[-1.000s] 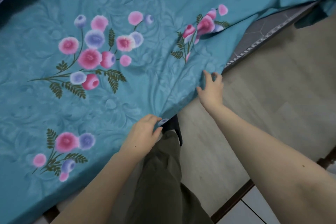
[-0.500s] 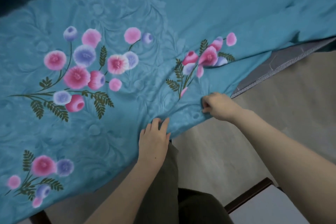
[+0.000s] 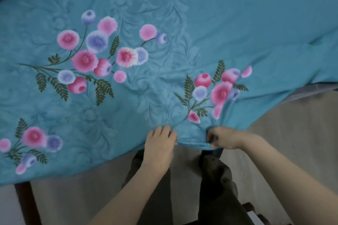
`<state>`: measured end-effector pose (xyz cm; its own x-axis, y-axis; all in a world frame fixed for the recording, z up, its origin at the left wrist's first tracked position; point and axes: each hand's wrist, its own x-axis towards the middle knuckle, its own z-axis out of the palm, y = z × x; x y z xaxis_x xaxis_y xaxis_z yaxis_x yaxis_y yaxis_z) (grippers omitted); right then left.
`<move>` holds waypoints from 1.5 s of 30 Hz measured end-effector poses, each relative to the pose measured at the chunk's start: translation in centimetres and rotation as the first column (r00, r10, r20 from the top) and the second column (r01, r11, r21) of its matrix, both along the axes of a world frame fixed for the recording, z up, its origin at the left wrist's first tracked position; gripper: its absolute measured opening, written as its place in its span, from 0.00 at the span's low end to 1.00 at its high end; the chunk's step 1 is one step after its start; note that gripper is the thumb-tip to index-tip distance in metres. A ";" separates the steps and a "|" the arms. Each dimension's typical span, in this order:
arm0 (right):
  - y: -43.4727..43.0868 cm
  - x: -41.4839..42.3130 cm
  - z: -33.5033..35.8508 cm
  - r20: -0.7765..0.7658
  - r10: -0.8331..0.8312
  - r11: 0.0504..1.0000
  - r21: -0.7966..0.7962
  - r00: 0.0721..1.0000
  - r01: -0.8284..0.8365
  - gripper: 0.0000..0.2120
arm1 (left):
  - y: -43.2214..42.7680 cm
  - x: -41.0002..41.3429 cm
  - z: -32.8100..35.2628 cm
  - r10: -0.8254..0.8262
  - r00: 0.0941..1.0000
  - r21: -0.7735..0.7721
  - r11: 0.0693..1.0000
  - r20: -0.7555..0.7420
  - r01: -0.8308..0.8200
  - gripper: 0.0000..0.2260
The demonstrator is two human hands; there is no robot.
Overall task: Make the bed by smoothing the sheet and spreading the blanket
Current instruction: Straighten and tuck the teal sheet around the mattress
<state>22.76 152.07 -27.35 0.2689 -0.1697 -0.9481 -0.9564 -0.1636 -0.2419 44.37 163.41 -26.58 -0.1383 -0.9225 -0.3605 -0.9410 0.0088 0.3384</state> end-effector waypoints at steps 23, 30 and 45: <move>-7.4 -12.5 0.6 0.023 0.449 0.540 -0.804 0.893 -0.251 0.11 | 6.4 -8.5 -0.5 0.627 0.779 0.215 0.764 -0.029 -0.608 0.05; -6.0 -17.2 2.3 -0.099 0.608 0.606 -0.583 0.788 -0.542 0.10 | 5.3 -10.2 -1.7 0.561 0.819 0.258 0.779 0.120 -0.572 0.04; -6.7 1.1 1.7 0.347 0.491 0.759 -0.620 0.799 -0.197 0.17 | 3.4 -2.9 -1.1 0.767 0.632 -0.163 0.613 -0.112 -0.773 0.21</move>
